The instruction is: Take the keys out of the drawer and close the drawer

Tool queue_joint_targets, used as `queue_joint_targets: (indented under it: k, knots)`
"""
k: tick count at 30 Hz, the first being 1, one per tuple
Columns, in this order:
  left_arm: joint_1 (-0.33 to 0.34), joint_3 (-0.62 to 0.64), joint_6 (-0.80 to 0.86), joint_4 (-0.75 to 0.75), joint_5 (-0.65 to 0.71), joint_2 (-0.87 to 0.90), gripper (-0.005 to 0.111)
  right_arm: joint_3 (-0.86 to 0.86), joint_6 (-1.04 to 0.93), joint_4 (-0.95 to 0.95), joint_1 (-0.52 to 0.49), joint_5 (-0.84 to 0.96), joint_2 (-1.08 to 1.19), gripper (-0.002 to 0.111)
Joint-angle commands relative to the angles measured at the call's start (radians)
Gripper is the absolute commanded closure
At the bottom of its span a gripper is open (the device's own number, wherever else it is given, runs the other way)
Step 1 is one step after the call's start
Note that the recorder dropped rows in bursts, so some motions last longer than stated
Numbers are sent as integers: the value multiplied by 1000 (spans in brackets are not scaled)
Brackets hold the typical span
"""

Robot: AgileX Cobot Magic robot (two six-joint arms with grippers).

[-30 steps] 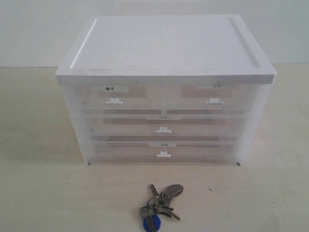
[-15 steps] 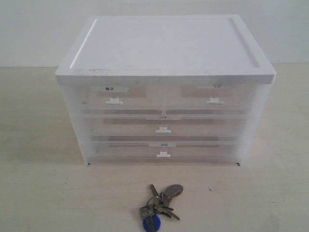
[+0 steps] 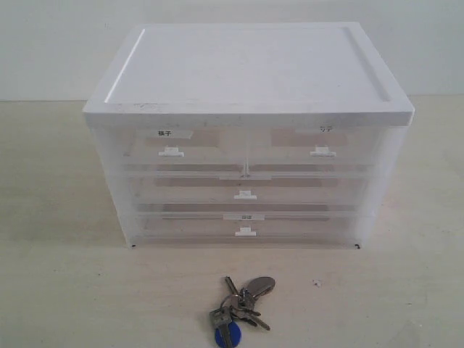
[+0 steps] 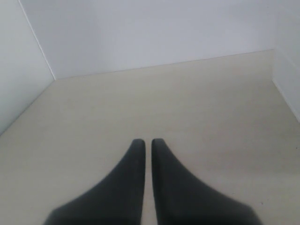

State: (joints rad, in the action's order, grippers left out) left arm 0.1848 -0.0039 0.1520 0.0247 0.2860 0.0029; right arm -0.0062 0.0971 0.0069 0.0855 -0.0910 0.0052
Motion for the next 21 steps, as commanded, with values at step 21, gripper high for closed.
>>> queue_joint_targets:
  k: [21]
  knots:
    - [3, 4, 5, -6, 2, -3, 102, 6, -177, 6, -75, 418, -5, 108]
